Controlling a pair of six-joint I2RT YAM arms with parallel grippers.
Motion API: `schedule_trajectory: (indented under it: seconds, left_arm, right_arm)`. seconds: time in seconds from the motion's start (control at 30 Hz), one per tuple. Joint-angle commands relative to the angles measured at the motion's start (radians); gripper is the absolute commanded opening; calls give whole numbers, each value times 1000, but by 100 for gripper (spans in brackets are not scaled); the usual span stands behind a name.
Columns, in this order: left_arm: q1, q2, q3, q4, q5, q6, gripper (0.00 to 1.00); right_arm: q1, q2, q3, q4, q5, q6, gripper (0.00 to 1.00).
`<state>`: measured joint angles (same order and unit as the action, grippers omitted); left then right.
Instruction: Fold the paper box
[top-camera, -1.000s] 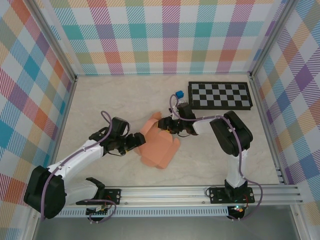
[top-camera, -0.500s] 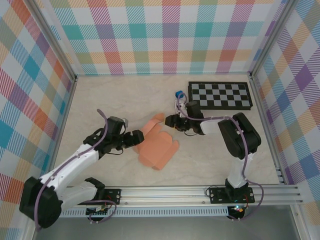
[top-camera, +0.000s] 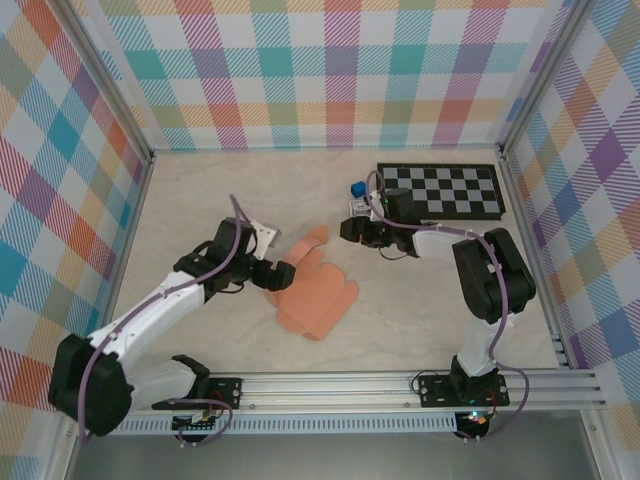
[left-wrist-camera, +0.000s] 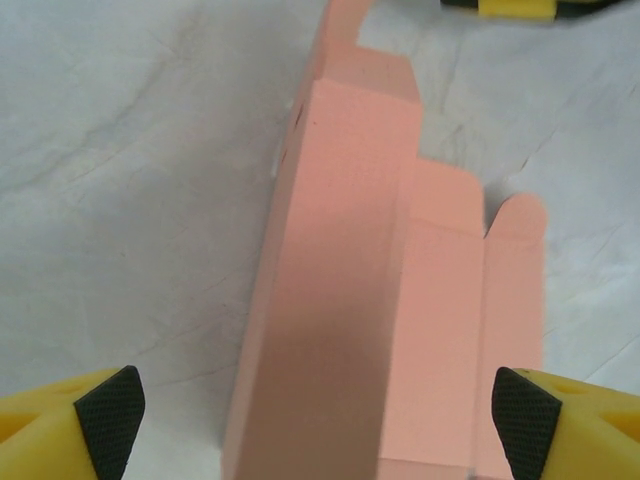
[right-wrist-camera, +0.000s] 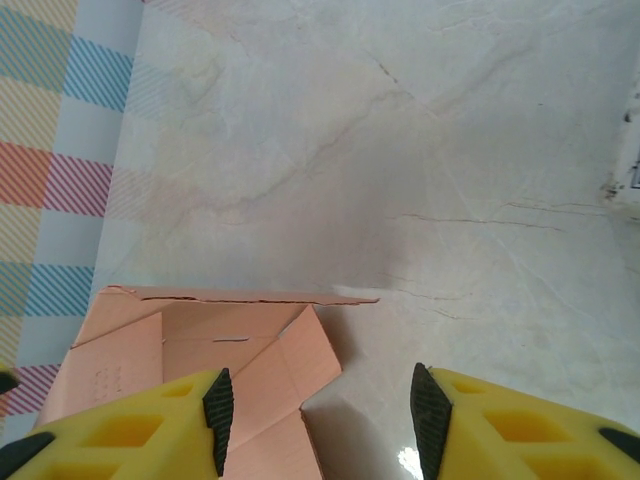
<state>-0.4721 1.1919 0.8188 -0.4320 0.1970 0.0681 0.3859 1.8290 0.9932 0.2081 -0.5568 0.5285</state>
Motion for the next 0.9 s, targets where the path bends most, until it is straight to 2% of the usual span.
schedule_trajectory:
  seconds: [0.0, 0.07, 0.17, 0.3, 0.4, 0.5, 0.7, 0.87]
  left_arm:
    - [10, 79, 97, -65, 6, 244, 93]
    - [12, 145, 154, -101, 50, 275, 90]
    - [12, 202, 197, -97, 130, 254, 84]
    - [13, 233, 195, -71, 137, 227, 78]
    - [12, 259, 197, -76, 136, 225, 70]
    - [10, 277, 205, -96, 98, 250, 62]
    - [3, 276, 197, -105, 96, 276, 61]
    - [-10, 293, 195, -104, 84, 267, 57]
  right_arm:
    - [4, 6, 36, -44, -43, -46, 53]
    - [4, 10, 46, -51, -59, -50, 53]
    - [4, 14, 58, -66, -78, -59, 53]
    - [4, 30, 79, -87, -101, -59, 53]
    - [5, 52, 92, -76, -125, -32, 52]
    - [22, 93, 133, -82, -211, -18, 48]
    - [53, 155, 137, 4, -202, 61, 51]
    - [72, 148, 104, 77, -163, 93, 52]
